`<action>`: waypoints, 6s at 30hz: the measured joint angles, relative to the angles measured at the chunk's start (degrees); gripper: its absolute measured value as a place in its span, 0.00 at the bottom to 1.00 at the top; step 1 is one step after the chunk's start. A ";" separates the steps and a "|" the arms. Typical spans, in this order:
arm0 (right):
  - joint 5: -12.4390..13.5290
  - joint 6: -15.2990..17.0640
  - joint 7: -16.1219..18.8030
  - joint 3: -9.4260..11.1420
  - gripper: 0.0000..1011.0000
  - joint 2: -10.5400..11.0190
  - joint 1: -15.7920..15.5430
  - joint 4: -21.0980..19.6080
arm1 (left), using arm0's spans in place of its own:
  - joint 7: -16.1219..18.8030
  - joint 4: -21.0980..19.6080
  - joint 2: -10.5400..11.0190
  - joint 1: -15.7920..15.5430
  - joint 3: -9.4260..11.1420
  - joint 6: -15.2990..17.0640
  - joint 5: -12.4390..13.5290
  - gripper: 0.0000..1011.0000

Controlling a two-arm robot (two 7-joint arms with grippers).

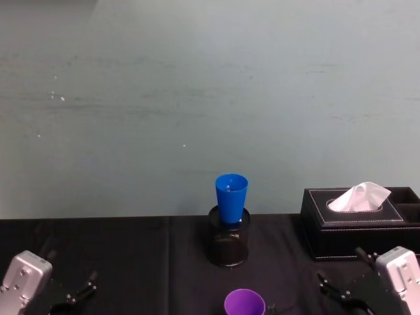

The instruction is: Pick up one cup with a gripper and tap it against the other cup.

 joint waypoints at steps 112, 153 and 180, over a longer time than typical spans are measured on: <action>7.40 -1.69 36.51 -2.03 0.76 -11.76 6.84 12.24 | 0.00 0.00 0.00 0.00 0.00 0.00 0.00 0.99; 10.40 12.62 36.36 -1.50 0.73 -6.90 13.77 -0.18 | 0.00 0.00 0.00 0.00 0.00 0.00 0.00 0.99; 14.11 18.08 35.91 -3.08 0.73 -4.80 16.92 -4.54 | 0.00 0.00 0.00 0.00 0.00 0.00 0.00 0.99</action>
